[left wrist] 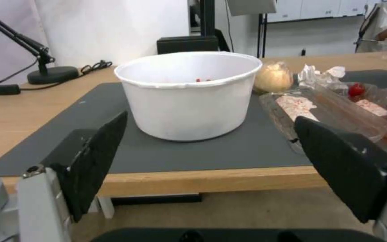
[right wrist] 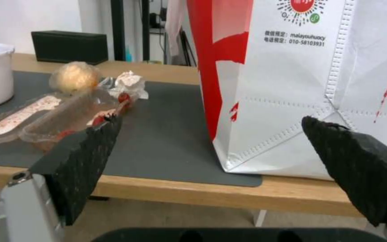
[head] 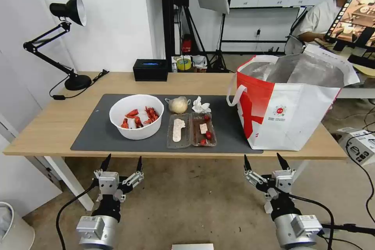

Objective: Pick up the trash from the table and place it into the takeout bag.

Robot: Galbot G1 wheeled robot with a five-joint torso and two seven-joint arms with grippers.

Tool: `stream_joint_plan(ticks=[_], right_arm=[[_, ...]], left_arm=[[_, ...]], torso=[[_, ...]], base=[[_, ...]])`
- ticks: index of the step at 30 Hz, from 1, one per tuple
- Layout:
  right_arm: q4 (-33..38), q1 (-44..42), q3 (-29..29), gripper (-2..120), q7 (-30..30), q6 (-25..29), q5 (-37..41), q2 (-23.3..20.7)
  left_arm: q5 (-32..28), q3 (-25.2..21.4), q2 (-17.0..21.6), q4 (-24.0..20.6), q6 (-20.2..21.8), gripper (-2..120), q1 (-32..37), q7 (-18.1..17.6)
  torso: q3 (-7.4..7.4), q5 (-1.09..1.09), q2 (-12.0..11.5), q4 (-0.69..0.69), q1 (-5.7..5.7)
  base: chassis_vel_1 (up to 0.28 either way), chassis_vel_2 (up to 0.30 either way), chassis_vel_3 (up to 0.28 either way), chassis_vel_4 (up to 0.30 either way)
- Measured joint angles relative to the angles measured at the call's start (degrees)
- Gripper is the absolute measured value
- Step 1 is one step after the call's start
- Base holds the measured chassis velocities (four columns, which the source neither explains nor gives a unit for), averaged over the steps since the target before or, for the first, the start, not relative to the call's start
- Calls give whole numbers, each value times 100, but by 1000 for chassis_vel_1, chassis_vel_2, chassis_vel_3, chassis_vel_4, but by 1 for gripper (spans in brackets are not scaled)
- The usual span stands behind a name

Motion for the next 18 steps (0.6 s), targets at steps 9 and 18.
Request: stream_joint_plan(ticks=[9, 18], right_arm=[[0, 0, 0, 100, 0, 0, 0, -1], [-111, 598, -297, 100, 142, -439, 623, -795]], left_arm=[[0, 0, 0, 0, 0, 100, 0, 0], [-386, -44, -17, -196, 464, 100, 2, -181]], torso=[[0, 0, 0, 0, 0], [0, 1, 0, 0, 0]], base=[[0, 0, 0, 0], [0, 0, 0, 0]])
